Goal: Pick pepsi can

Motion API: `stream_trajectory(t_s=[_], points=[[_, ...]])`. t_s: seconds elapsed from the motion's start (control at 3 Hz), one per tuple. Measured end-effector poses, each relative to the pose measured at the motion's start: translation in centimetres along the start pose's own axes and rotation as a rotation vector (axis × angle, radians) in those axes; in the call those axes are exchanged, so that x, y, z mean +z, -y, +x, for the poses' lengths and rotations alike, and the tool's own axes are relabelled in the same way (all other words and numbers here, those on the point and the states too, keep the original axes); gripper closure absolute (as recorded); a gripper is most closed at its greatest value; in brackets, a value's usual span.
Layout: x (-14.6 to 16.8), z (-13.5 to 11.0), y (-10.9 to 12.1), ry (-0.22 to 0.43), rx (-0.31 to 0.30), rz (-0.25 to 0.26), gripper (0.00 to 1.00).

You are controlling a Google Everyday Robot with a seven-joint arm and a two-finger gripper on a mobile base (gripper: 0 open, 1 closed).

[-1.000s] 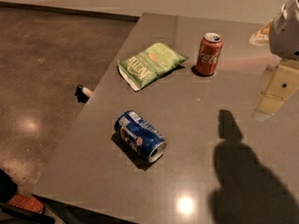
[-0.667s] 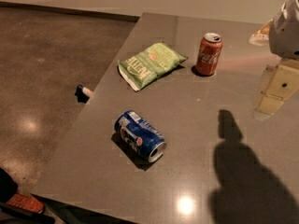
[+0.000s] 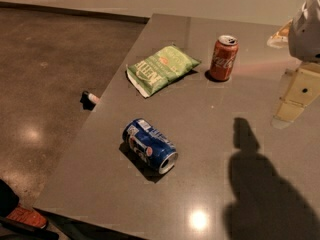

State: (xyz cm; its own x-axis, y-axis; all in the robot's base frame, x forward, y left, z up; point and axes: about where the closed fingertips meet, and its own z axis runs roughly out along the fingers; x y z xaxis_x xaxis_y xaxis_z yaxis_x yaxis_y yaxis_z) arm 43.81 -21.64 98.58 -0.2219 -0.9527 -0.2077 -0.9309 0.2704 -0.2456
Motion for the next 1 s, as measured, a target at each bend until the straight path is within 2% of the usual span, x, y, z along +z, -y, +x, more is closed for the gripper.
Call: stream_trajectory(t_s=[1.0], points=[[-0.26,-0.06,0.06,0.0,0.0,0.0,0.0]])
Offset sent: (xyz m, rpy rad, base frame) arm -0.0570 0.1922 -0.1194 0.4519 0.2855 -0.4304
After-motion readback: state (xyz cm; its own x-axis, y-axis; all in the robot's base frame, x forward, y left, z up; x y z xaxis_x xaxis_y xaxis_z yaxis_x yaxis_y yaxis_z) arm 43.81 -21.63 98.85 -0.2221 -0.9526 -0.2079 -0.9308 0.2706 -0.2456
